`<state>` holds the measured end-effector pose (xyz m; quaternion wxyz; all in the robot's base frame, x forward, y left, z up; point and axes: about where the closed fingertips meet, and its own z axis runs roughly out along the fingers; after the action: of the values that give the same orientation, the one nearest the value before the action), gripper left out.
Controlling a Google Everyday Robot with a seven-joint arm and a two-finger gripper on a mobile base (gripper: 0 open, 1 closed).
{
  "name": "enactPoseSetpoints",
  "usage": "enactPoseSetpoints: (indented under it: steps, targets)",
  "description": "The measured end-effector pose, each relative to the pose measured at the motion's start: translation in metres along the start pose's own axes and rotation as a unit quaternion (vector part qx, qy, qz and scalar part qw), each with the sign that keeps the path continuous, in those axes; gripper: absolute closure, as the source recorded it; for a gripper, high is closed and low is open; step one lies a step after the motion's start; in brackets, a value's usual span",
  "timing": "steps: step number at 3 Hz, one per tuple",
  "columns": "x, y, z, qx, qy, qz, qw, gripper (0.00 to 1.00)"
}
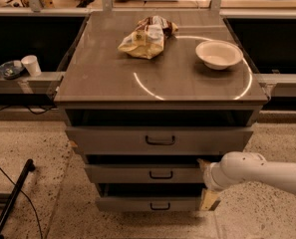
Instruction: Open middle drawer
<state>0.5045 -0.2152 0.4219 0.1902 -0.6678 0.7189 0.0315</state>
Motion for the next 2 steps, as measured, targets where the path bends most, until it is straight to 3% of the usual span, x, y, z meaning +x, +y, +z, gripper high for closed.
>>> enactPoseSetpoints:
  steps: [1, 2]
  targets:
    - [-0.0046, -0.0101, 0.0116, -0.009, -0.004, -0.003, 0.9999, 0.1]
    - [-0.005, -0.0099, 0.0112, -0.011, -0.005, -0.003, 0.9999, 0.11]
